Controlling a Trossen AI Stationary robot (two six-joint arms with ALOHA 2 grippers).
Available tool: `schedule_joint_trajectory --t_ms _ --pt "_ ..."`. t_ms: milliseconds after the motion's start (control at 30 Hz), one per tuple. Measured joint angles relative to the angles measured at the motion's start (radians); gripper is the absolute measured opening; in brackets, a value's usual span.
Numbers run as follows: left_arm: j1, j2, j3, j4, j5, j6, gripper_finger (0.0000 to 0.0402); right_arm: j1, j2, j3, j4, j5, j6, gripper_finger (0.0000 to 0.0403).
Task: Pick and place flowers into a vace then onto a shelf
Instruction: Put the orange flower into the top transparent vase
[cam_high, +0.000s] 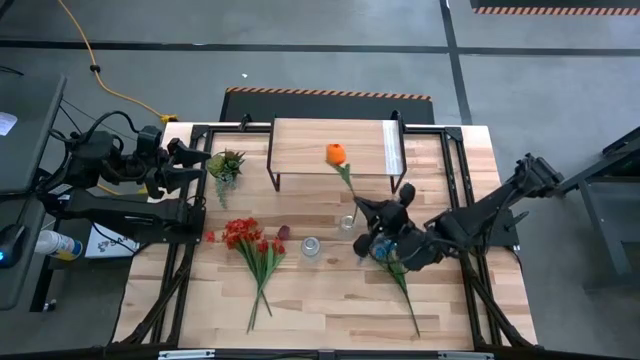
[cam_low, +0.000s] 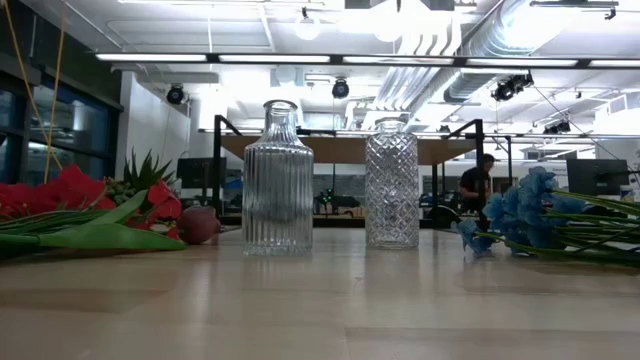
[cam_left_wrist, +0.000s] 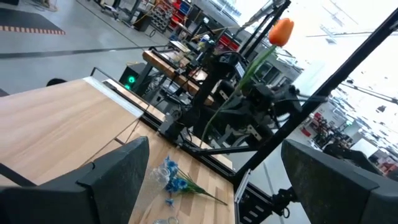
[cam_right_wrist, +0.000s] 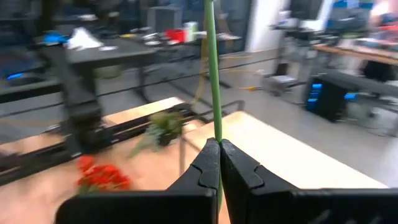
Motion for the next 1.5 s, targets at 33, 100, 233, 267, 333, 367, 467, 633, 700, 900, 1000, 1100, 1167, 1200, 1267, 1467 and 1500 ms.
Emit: schedule_joint_trajectory --t_ms 33,100,233,267,333,367,467,633,700,900,1000,1100,1167,1200,1267,1467,1500 --pt "0.0 0.0 0.0 0.0 0.0 0.0 0.0399 0.007 0.005 0.0 -0.015 0.037 0.033 0.0" --pt "0.0 0.0 0.0 0.0 0.0 -0.001 0.0399 0.029 0.007 0.0 -0.074 0.1 0.122 0.0" --pt "0.0 0.0 0.0 0.0 0.0 -0.003 0.0399 0.072 0.007 0.0 -0.163 0.18 0.257 0.0" --pt "0.0 0.0 0.0 0.0 0.0 -0.003 0.0399 0.082 0.007 0.0 -0.162 0.191 0.259 0.0" --pt "0.0 0.0 0.0 0.0 0.0 -0.003 0.0399 0.093 0.007 0.0 -0.162 0.204 0.258 0.0" --pt "0.0 0.0 0.0 0.0 0.0 -0.003 0.0399 0.095 0.007 0.0 -0.162 0.205 0.261 0.0" --pt "0.0 0.0 0.0 0.0 0.0 -0.003 0.0399 0.091 0.008 0.0 -0.161 0.217 0.262 0.0" --pt "0.0 0.0 0.0 0.0 0.001 -0.003 0.0399 0.062 0.043 0.0 -0.14 0.24 0.262 0.0" --pt "0.0 0.0 0.0 0.0 0.001 -0.003 0.0399 0.049 0.06 0.0 -0.132 0.24 0.265 0.0" --pt "0.0 0.0 0.0 0.0 0.002 -0.003 0.0399 0.024 0.086 0.0 -0.138 0.234 0.274 0.0" --pt "0.0 0.0 0.0 0.0 0.004 -0.003 0.0399 0.011 0.092 -0.023 -0.148 0.199 0.322 0.0" --pt "0.0 0.0 0.0 0.0 0.004 -0.003 0.0399 0.003 0.093 -0.09 -0.069 0.184 0.347 0.0" --pt "0.0 0.0 0.0 0.0 0.004 -0.003 0.0399 0.003 0.093 -0.131 0.011 0.195 0.327 0.0" --pt "0.0 0.0 0.0 0.0 0.004 -0.003 0.0399 0.003 0.093 -0.144 0.045 0.199 0.316 0.0" --pt "0.0 0.0 0.0 0.0 0.004 -0.003 0.0399 0.003 0.093 -0.159 0.082 0.203 0.303 0.0" --pt "0.0 0.0 0.0 0.0 0.003 -0.003 0.0399 -0.009 0.093 -0.192 0.094 0.162 0.327 0.0" --pt "0.0 0.0 0.0 0.0 0.003 -0.003 0.0399 -0.014 0.093 -0.194 0.096 0.156 0.331 0.0"
